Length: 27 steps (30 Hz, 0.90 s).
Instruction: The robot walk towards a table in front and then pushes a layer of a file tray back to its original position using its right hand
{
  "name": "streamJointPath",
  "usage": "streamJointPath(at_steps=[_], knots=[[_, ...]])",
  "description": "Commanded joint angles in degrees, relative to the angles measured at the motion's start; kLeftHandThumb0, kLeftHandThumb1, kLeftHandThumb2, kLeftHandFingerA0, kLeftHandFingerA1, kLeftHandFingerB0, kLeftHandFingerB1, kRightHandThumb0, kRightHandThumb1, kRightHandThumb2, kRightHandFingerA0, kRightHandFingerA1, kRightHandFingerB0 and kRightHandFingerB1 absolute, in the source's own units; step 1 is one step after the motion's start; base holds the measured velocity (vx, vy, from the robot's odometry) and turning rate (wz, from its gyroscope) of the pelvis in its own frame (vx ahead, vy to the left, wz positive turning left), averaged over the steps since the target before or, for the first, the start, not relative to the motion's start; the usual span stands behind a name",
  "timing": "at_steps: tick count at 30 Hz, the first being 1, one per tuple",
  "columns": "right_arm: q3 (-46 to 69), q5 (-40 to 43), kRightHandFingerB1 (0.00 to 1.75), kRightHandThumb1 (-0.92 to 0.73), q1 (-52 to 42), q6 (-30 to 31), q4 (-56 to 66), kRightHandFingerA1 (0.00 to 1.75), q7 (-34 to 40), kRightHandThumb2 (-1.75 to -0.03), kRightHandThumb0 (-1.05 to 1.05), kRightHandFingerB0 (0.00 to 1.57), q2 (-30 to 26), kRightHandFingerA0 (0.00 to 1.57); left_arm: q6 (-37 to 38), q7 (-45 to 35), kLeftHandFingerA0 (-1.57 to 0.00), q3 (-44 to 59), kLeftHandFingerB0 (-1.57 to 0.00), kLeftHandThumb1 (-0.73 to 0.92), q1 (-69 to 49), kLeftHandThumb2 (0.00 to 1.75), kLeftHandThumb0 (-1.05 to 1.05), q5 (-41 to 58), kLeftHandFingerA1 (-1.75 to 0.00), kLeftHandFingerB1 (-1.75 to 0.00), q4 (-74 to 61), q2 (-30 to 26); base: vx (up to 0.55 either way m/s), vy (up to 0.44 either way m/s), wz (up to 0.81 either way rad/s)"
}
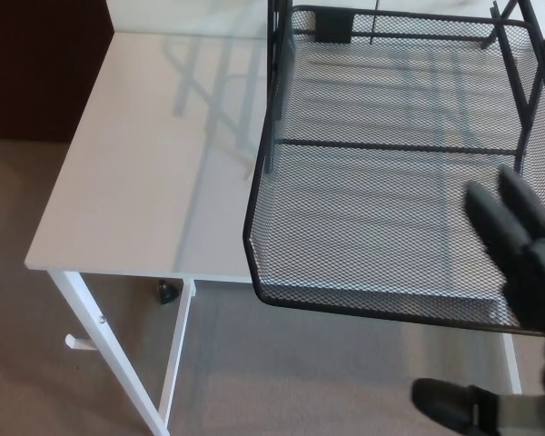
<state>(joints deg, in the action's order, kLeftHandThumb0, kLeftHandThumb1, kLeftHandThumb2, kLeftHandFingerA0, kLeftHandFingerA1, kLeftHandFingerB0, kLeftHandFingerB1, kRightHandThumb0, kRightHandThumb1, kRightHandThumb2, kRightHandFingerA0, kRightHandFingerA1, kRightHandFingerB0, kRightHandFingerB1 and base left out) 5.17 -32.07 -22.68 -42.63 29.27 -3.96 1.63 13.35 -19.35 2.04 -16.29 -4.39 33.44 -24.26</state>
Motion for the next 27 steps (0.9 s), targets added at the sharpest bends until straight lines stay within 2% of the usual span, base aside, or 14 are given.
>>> streamJointPath(at_steps=[1, 5, 6, 8, 12, 14, 18, 27], knots=[[-3.0, -17.2, 0.1, -0.43, 3.4, 6.0, 0.4, 0.0, -2.2, -0.74, -0.65, 0.0, -2.7, 0.0, -1.5, 0.9, -0.51, -1.0, -0.39, 0.53, -0.1, 0.57, -0.51, -2.8, -0.38, -0.33, -2.1, -2.8, 0.0, 0.0, 0.0], [-3.9, -20.5, 0.09, -0.41, 4.5, 7.6, -0.4, 0.0, -1.4, -0.71, -0.6, 0.0, -3.4, 0.0, -1.6, 0.7, -0.51, -1.0, -0.39, 0.53, -0.3, 0.57, -0.5, -2.4, -0.38, -0.33, -2.2, -2.9, 0.0, 0.0, 0.0], [-4.1, -22.4, 0.11, -0.31, 5.7, 7.9, -1.5, 0.0, -0.1, -0.62, -0.44, 0.0, -3.7, 0.0, -1.6, 0.8, -0.51, -1.2, -0.39, 0.52, 0.2, 0.56, -0.51, -2.5, -0.38, -0.33, -1.7, -2.9, 0.0, 0.0, 0.0], [-4.9, -24.9, 0.16, -0.2, 7.4, 8.8, -3.1, 0.04, 1.3, -0.56, -0.33, 0.0, -4.1, 0.0, -1.4, 1.0, -0.52, -1.4, -0.4, 0.54, 0.3, 0.57, -0.5, -2.9, -0.37, -0.33, -1.9, -3.1, 0.0, 0.0, 0.0], [-6.6, -26.8, 0.15, -0.23, 8.8, 10.6, -4.6, 0.0, 2.0, -0.56, -0.37, 0.0, -4.3, 0.0, -1.3, 0.9, -0.51, -1.3, -0.4, 0.52, 0.0, 0.56, -0.49, -2.7, -0.37, -0.33, -2.6, -3.1, 0.0, 0.0, 0.0], [-7.7, -26.8, 0.21, -0.24, 9.5, 12.0, -5.5, 0.06, 1.4, -0.6, -0.37, 0.0, -4.1, 0.0, -1.9, 0.8, -0.5, -1.3, -0.39, 0.52, 0.0, 0.56, -0.45, -2.8, -0.37, -0.33, -3.2, -3.0, 0.0, 0.0, 0.0], [-9.4, -29.2, 0.17, -0.26, 10.5, 14.6, -6.2, 0.0, 1.6, -0.59, -0.4, 0.0, -4.2, 0.0, -2.8, 0.6, -0.5, -1.2, -0.39, 0.52, -0.1, 0.56, -0.45, -2.9, -0.37, -0.33, -4.2, -3.2, 0.0, 0.0, 0.0], [-13.1, -32.9, 0.2, -0.26, 13.9, 20.0, -10.5, 0.0, 4.7, -0.59, -0.35, 0.02, -5.8, 0.0, -3.4, 0.7, -0.5, -1.6, -0.39, 0.52, 0.4, 0.56, -0.45, -3.4, -0.36, -0.33, -4.8, -3.5, 0.0, 0.0, 0.0]])
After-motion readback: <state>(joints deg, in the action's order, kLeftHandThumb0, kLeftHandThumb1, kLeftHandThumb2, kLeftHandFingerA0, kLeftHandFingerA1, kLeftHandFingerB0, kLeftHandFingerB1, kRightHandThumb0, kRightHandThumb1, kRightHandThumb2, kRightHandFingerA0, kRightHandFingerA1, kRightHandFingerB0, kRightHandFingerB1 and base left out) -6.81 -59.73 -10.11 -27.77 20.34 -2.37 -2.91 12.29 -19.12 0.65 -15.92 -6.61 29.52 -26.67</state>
